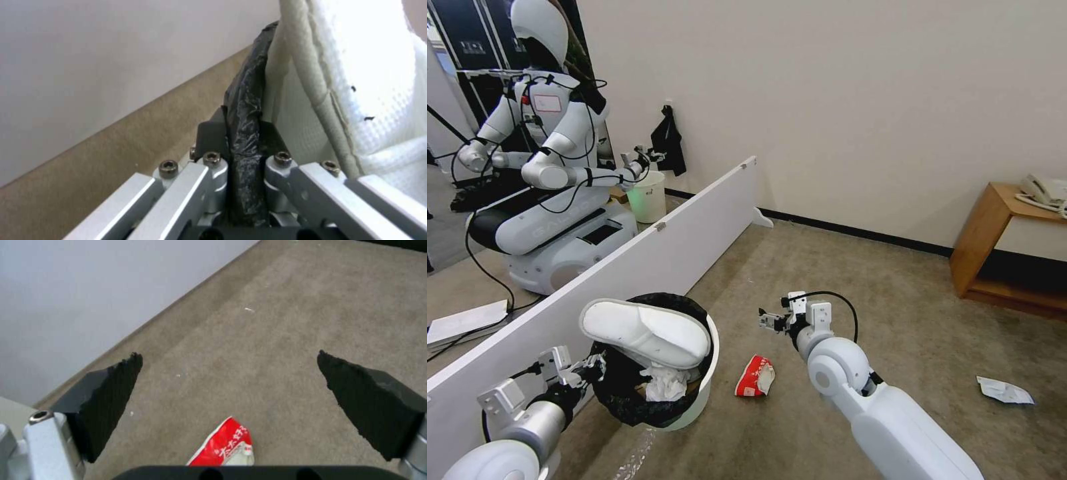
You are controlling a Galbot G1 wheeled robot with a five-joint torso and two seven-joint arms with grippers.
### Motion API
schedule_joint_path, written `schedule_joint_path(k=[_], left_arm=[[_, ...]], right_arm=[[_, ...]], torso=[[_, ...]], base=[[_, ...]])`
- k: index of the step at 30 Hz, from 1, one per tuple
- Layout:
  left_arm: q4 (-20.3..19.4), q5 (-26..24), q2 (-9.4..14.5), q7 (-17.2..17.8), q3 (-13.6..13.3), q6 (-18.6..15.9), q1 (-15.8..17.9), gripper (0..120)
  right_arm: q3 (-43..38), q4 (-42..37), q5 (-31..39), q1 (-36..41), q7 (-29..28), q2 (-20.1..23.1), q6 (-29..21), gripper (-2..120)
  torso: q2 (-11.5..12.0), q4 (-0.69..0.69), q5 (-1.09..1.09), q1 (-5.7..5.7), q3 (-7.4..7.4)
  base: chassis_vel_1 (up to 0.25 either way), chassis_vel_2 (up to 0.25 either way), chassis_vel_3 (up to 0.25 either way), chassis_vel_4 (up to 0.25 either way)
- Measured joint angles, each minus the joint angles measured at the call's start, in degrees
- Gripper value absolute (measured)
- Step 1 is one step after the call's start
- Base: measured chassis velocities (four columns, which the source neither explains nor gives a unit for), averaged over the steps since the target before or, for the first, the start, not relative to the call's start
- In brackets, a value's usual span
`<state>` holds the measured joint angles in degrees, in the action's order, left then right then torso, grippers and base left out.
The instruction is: Pick up the trash bin, then pick up the garbage from the floor and place it into the trash bin.
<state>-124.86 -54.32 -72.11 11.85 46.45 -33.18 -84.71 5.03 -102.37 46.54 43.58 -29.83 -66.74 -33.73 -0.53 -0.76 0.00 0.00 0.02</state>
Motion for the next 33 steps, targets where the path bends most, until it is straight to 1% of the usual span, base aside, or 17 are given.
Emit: schedule_joint_path(k=[5, 13, 18, 19, 21, 24, 33], left_arm=[[-0.1, -0.2, -0.1, -0.2, 0.1, -0.8, 0.0, 4], [0.1, -0.3, -0.3, -0.2, 0.1, -0.7, 0.1, 4], [0.4, -0.2, -0.2, -0.2, -0.1, 0.8, 0.3, 4], [0.4, -0.2, -0.2, -0.2, -0.1, 0.8, 0.3, 4], [0.6, 0.0, -0.2, -0.2, -0.1, 1.3, 0.3, 4], [0.6, 0.1, -0.1, -0.2, -0.1, 1.4, 0.2, 4], [0.5, 0.2, 0.0, -0.3, -0.1, 1.5, 0.1, 4]], right_arm=[[0.0, 0.0, -0.1, 0.1, 0.5, 0.0, 0.1, 100], [0.1, 0.1, -0.6, 0.1, 0.6, -0.1, 0.3, 100], [0.4, 0.4, -2.2, 0.1, 0.9, -0.2, 0.8, 100], [0.4, 0.4, -2.2, 0.1, 0.9, -0.2, 0.8, 100], [0.4, 0.4, -2.8, 0.3, 1.2, -0.1, 0.8, 100], [0.4, 0.6, -3.8, 0.5, 1.2, -0.2, 0.8, 100], [1.0, 1.1, -5.6, 0.1, 2.2, -1.1, 1.4, 100]], torso=[[0.0, 0.0, 0.0, 0.0, 0.0], [0.0, -0.01, 0.0, 0.0, 0.0], [0.0, 0.04, 0.0, 0.0, 0.0], [0.0, 0.04, 0.0, 0.0, 0.0], [0.0, -0.01, 0.0, 0.0, 0.0], [0.0, -0.02, 0.0, 0.0, 0.0], [0.0, 0.01, 0.0, 0.0, 0.0]], base=[[0.0, 0.0, 0.0, 0.0], [0.0, 0.0, 0.0, 0.0], [0.036, 0.042, 0.037, 0.03], [0.0, 0.0, 0.0, 0.0], [0.0, 0.0, 0.0, 0.0], [0.0, 0.0, 0.0, 0.0], [0.0, 0.0, 0.0, 0.0]])
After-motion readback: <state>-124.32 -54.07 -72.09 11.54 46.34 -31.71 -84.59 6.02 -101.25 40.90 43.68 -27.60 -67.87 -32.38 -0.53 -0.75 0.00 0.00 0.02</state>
